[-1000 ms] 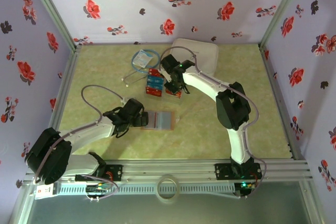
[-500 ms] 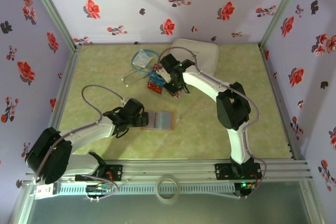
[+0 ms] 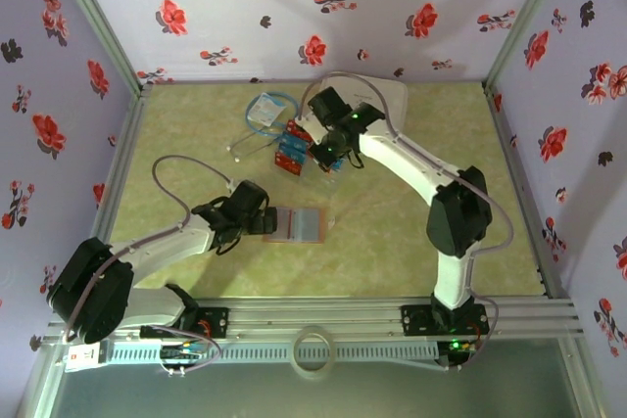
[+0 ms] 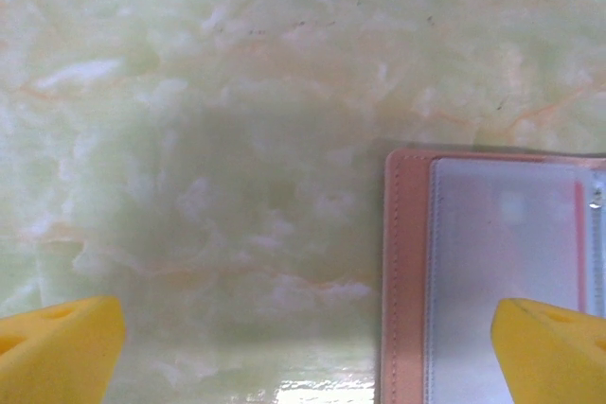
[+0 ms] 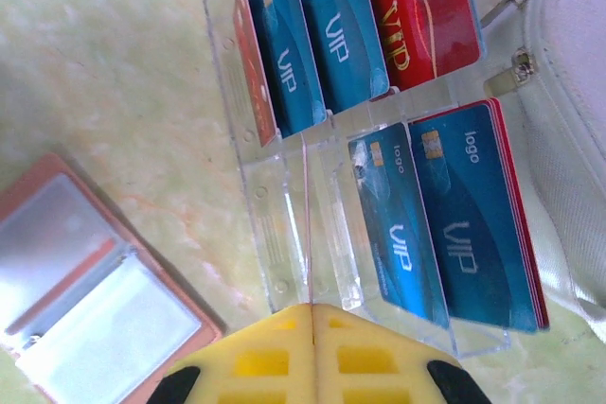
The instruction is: Put the credit cards into the card holder
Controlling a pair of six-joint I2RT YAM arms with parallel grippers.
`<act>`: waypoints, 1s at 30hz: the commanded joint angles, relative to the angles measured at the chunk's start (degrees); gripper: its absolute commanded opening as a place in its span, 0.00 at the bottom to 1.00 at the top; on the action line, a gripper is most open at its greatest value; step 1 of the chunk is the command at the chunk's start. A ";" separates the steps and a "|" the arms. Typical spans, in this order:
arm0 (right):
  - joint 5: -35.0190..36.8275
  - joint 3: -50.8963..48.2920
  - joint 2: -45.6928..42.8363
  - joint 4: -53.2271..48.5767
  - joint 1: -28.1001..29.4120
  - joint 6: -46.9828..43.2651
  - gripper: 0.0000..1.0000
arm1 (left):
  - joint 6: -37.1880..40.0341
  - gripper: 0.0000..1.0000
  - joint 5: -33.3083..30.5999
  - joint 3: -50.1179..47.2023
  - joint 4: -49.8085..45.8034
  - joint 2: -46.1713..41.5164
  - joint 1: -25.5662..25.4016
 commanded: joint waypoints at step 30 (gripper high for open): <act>-17.27 -61.84 -21.64 74.85 2.99 62.25 0.00 | 4.62 1.00 -1.77 1.22 -0.47 7.22 0.41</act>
